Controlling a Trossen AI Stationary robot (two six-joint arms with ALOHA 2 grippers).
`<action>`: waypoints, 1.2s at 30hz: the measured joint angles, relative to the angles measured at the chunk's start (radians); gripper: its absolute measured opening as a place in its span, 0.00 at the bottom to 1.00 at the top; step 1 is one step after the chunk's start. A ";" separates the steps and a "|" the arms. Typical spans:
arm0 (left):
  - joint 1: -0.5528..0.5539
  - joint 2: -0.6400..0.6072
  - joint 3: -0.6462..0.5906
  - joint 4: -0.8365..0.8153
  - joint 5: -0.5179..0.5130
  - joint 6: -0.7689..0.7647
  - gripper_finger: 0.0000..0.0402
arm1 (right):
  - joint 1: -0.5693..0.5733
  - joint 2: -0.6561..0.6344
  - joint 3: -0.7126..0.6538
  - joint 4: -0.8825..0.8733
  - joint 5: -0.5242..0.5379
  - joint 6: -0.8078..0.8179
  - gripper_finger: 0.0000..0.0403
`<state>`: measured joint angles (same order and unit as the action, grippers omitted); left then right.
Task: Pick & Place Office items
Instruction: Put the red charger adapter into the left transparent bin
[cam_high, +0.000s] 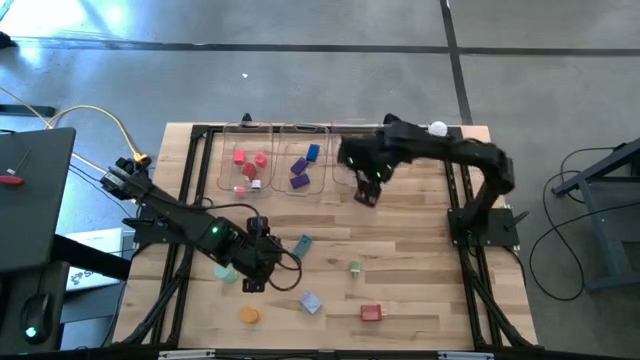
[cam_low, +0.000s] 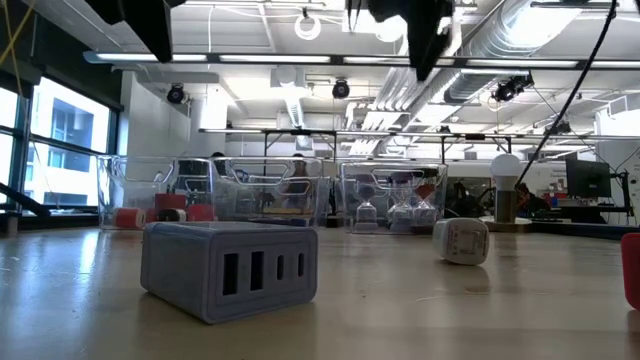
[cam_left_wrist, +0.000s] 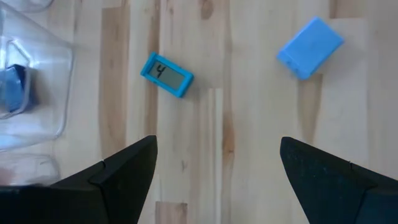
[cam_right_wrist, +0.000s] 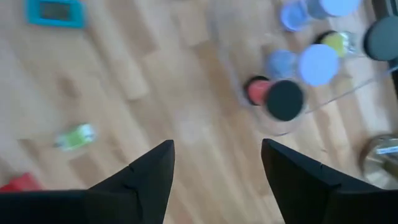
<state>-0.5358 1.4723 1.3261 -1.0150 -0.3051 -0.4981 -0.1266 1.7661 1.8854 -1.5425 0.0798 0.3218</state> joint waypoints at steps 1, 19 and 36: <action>-0.008 0.000 -0.003 0.006 0.000 -0.006 0.83 | 0.042 -0.022 -0.001 0.007 0.002 0.023 0.57; -0.112 0.000 -0.053 0.182 -0.045 -0.044 0.83 | 0.706 -0.085 -0.156 0.286 0.348 0.129 0.57; -0.108 0.000 -0.053 0.216 -0.065 -0.040 0.83 | 0.796 -0.085 -0.383 0.433 0.332 0.358 0.64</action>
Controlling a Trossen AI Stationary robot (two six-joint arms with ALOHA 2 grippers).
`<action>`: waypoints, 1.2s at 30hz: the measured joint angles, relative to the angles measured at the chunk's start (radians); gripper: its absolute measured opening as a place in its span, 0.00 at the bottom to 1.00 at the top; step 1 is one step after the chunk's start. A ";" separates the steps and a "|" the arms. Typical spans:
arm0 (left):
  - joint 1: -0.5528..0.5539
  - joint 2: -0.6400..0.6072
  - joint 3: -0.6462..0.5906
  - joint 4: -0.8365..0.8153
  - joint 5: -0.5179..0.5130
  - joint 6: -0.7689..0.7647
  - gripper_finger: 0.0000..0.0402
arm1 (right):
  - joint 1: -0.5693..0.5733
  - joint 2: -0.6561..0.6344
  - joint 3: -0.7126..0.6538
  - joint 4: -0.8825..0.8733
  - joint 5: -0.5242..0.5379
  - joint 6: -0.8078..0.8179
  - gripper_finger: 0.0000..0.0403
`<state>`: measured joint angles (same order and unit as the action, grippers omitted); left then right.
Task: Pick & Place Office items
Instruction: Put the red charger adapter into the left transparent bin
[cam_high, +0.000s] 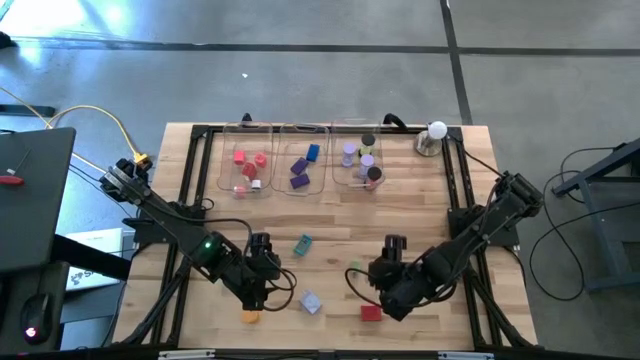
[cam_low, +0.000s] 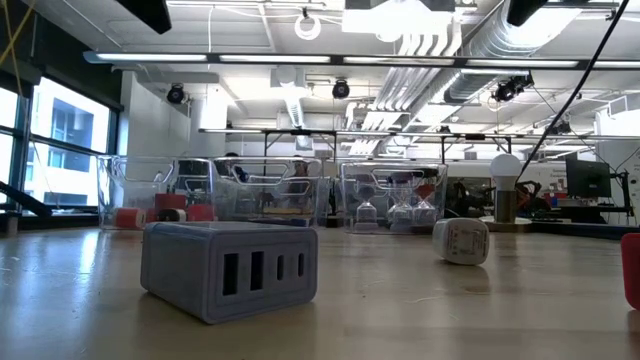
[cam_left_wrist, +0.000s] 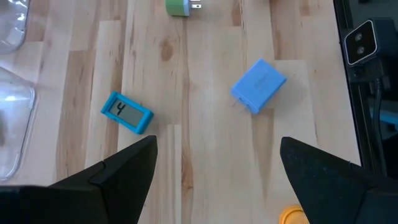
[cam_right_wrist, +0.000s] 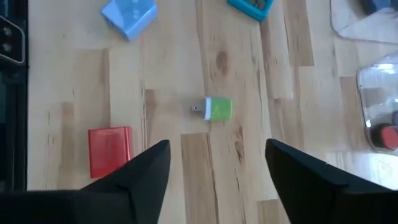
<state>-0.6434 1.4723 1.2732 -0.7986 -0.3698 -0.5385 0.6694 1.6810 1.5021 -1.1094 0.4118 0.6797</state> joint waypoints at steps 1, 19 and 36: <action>0.000 0.000 0.000 0.000 0.000 0.000 0.83 | -0.003 0.000 0.000 -0.002 0.000 0.006 0.66; 0.000 0.012 0.000 0.071 -0.011 0.003 0.83 | 0.005 0.011 -0.061 0.083 -0.119 0.110 0.90; 0.008 0.030 0.000 0.127 -0.007 0.015 0.83 | 0.067 0.012 -0.344 0.627 -0.203 -0.151 0.86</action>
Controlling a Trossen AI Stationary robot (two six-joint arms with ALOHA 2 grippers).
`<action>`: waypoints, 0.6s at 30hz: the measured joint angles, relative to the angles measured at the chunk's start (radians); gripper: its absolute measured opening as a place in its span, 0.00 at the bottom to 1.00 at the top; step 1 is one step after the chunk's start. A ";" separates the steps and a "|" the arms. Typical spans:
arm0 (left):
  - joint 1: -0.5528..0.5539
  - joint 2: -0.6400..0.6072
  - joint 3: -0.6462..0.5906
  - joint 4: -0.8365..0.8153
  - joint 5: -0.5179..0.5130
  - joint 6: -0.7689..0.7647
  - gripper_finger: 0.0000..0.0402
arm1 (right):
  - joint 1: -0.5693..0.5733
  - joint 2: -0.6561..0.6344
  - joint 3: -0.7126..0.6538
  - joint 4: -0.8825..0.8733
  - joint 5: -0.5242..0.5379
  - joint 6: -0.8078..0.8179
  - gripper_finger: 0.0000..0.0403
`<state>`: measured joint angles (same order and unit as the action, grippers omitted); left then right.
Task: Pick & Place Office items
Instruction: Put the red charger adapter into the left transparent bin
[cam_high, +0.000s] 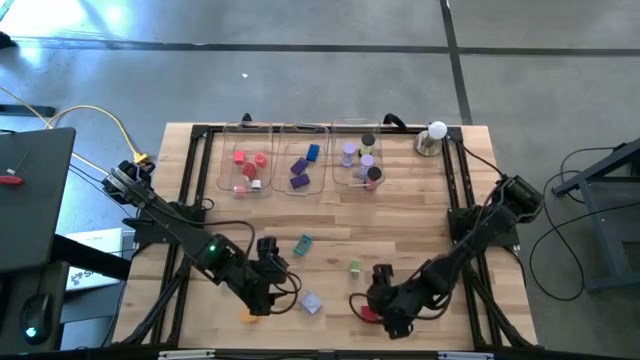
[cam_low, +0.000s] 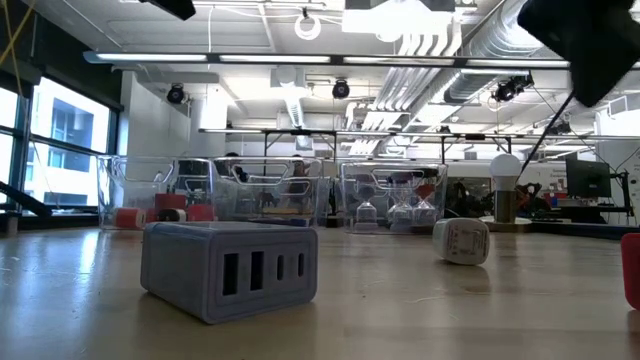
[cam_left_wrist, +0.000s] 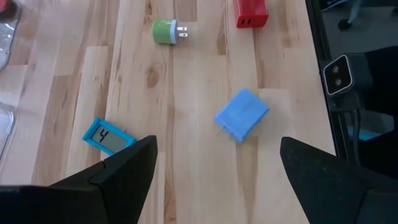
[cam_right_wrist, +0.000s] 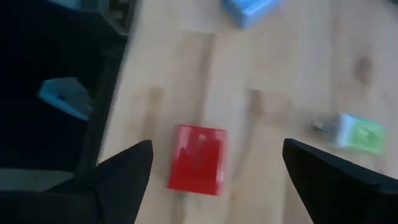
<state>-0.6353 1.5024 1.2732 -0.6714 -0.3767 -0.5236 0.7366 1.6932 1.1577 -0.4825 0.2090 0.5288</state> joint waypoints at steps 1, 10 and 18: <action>0.000 0.000 0.000 0.000 0.000 0.000 0.83 | 0.009 0.000 -0.004 0.009 -0.006 -0.014 0.86; 0.000 0.000 0.000 -0.001 0.008 0.028 0.83 | 0.021 0.000 -0.015 0.025 0.001 -0.033 0.86; 0.015 0.000 0.000 0.007 0.009 0.105 0.83 | 0.006 0.047 -0.014 0.024 -0.028 -0.058 0.86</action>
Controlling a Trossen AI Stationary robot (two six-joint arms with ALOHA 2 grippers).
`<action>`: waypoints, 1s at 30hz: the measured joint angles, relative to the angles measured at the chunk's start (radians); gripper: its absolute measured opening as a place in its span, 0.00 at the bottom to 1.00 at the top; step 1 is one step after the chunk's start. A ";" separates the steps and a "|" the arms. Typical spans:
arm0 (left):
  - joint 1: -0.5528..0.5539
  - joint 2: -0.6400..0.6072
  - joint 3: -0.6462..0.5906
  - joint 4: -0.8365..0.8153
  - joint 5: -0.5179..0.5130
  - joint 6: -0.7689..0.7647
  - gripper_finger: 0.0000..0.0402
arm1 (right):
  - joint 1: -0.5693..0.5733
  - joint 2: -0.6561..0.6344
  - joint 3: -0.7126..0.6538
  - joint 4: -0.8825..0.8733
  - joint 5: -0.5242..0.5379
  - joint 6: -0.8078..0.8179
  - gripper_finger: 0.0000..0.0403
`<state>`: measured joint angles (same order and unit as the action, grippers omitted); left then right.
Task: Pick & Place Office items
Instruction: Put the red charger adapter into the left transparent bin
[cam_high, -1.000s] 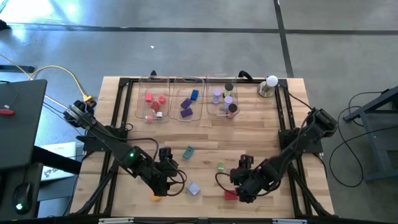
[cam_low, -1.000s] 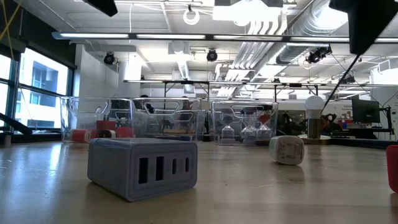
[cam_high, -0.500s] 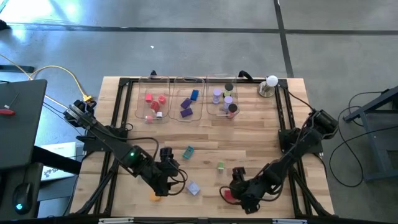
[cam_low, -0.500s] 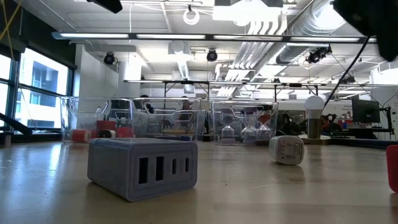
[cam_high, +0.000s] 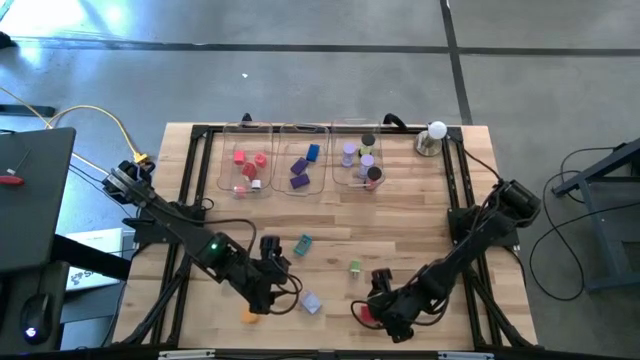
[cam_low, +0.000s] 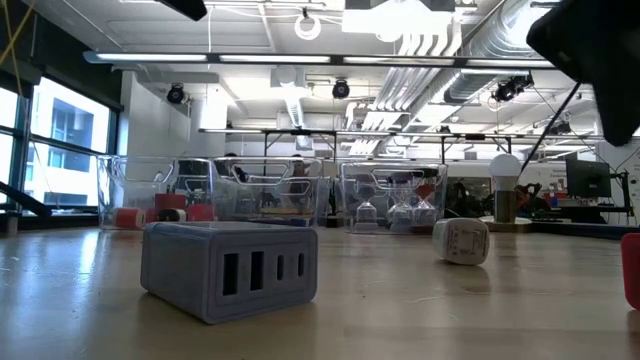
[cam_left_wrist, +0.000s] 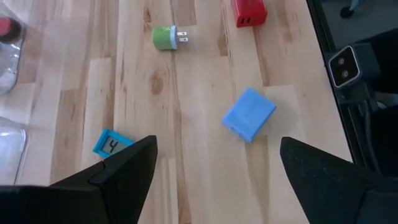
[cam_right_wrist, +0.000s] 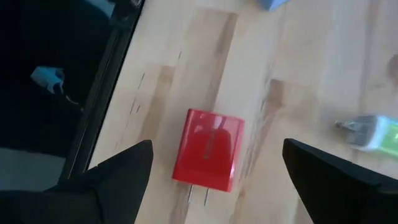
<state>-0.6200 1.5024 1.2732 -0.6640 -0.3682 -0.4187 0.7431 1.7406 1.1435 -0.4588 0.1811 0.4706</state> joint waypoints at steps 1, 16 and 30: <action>0.004 0.000 0.000 0.003 -0.001 0.000 0.83 | -0.004 0.004 0.000 0.000 -0.013 0.001 0.86; 0.065 0.000 0.000 0.022 0.054 -0.024 0.83 | -0.039 0.017 0.001 0.000 -0.080 0.078 0.86; 0.036 0.000 0.000 0.021 0.091 -0.078 0.83 | -0.031 0.157 0.027 -0.001 -0.081 0.070 0.86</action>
<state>-0.5843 1.5024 1.2732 -0.6428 -0.2769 -0.4969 0.7124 1.8979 1.1706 -0.4599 0.0997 0.5403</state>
